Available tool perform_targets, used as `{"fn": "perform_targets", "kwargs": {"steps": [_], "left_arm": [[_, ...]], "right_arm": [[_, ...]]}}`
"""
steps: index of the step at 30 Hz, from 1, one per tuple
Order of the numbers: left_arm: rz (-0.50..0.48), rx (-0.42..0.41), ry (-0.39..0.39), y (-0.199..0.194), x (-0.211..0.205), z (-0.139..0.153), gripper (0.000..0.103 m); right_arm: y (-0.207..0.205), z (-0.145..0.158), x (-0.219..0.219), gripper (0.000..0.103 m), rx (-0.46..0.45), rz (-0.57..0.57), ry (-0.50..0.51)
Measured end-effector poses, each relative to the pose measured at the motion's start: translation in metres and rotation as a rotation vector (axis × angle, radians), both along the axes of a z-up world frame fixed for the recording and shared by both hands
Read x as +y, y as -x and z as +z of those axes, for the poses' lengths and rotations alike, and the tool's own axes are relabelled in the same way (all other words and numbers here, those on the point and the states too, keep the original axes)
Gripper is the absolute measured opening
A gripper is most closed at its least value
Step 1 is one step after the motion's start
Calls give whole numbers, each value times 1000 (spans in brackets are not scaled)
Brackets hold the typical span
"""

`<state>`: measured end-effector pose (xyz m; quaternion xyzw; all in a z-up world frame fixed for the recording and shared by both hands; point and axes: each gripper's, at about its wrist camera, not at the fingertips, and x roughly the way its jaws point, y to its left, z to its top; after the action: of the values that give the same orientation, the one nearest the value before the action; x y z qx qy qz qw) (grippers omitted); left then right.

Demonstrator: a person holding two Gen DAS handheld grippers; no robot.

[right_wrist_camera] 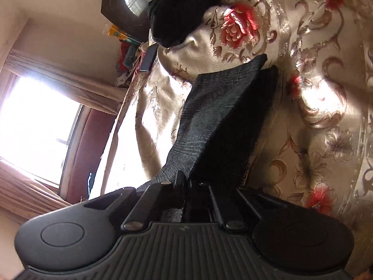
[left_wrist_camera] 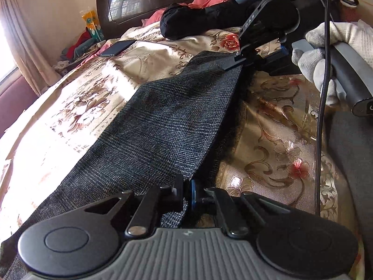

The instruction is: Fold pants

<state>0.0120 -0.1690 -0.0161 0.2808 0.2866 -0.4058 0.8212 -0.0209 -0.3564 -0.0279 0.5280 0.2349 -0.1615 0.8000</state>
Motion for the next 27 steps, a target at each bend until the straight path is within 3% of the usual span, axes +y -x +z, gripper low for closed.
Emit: {"fn": "perform_targets", "kwargs": {"steps": [3, 4, 5, 8, 11, 15, 19, 22, 27], "left_arm": [[4, 7, -2, 0, 2, 1, 20], [9, 11, 2, 0, 3, 2, 20], [9, 12, 2, 0, 4, 2, 20], [4, 0, -5, 2, 2, 1, 20], [6, -2, -9, 2, 1, 2, 20], [7, -2, -14, 1, -1, 2, 20], [4, 0, -9, 1, 2, 2, 20], [-1, -5, -15, 1, 2, 1, 20], [6, -11, -30, 4, 11, 2, 20]], "right_arm": [[9, -15, -18, 10, -46, -54, -144], [12, -15, -23, 16, -56, -96, -154], [15, -15, -29, 21, -60, -132, -139], [12, -13, -48, 18, -34, -167, -67], [2, -5, -62, 5, 9, -165, 7], [0, 2, -61, 4, 19, -157, 38], [26, 7, -50, 4, -43, -177, 58], [17, -9, -57, 4, 53, -155, 44], [20, 0, -61, 9, 8, -156, 63]]}}
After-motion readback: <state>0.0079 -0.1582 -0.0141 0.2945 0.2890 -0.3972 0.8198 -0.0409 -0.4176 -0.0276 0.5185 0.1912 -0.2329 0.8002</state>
